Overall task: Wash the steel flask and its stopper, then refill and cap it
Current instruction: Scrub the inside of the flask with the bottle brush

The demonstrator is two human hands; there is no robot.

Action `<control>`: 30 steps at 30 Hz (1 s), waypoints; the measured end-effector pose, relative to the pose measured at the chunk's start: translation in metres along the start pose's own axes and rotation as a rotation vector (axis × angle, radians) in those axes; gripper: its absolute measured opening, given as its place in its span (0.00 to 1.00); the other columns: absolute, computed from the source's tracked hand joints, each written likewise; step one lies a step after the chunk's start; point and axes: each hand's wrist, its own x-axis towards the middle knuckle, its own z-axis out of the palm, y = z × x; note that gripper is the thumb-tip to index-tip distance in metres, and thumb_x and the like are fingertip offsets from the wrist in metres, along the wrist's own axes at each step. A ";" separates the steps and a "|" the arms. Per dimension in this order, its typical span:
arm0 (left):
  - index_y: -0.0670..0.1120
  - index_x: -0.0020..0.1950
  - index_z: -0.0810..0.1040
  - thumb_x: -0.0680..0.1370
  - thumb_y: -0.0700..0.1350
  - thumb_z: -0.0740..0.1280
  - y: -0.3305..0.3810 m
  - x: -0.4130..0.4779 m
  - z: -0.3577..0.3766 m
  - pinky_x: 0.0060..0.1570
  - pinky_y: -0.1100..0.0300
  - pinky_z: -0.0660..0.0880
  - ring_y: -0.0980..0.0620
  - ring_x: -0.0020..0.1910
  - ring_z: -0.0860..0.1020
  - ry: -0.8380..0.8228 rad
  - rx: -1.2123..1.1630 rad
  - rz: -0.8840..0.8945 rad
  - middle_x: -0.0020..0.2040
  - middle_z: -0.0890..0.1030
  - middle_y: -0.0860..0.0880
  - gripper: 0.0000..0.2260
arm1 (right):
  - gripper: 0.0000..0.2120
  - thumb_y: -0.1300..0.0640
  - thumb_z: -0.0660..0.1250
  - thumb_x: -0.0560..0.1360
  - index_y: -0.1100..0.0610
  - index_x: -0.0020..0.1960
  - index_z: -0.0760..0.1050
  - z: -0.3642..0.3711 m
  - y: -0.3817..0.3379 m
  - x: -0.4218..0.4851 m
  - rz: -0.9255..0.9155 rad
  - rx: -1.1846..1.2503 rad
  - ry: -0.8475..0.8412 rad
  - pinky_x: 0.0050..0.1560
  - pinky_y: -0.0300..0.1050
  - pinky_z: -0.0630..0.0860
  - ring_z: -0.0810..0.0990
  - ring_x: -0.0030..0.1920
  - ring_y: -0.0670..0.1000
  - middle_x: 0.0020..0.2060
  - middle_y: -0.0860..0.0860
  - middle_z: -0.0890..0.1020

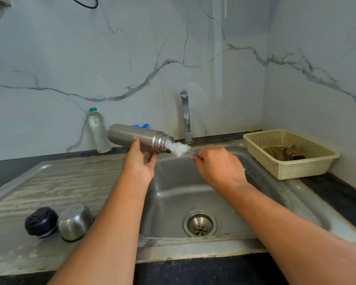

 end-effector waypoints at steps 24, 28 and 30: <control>0.43 0.59 0.77 0.72 0.57 0.80 0.020 -0.003 -0.003 0.40 0.58 0.82 0.49 0.34 0.81 -0.167 -0.204 0.006 0.38 0.80 0.46 0.26 | 0.19 0.47 0.64 0.83 0.52 0.34 0.71 -0.001 -0.021 -0.006 -0.252 0.260 -0.099 0.34 0.48 0.68 0.69 0.31 0.51 0.28 0.46 0.68; 0.41 0.54 0.77 0.73 0.50 0.78 0.023 -0.008 -0.002 0.39 0.59 0.81 0.49 0.35 0.81 -0.246 -0.247 0.030 0.40 0.80 0.45 0.18 | 0.15 0.47 0.68 0.81 0.54 0.39 0.80 -0.006 -0.024 -0.005 0.156 0.936 -0.480 0.26 0.38 0.61 0.61 0.26 0.47 0.27 0.47 0.66; 0.40 0.52 0.78 0.74 0.50 0.77 0.023 -0.011 0.000 0.41 0.58 0.81 0.49 0.35 0.81 -0.289 -0.283 0.038 0.41 0.80 0.45 0.16 | 0.13 0.48 0.67 0.81 0.58 0.45 0.80 -0.012 -0.021 -0.004 0.384 1.265 -0.787 0.21 0.34 0.56 0.58 0.25 0.43 0.29 0.46 0.65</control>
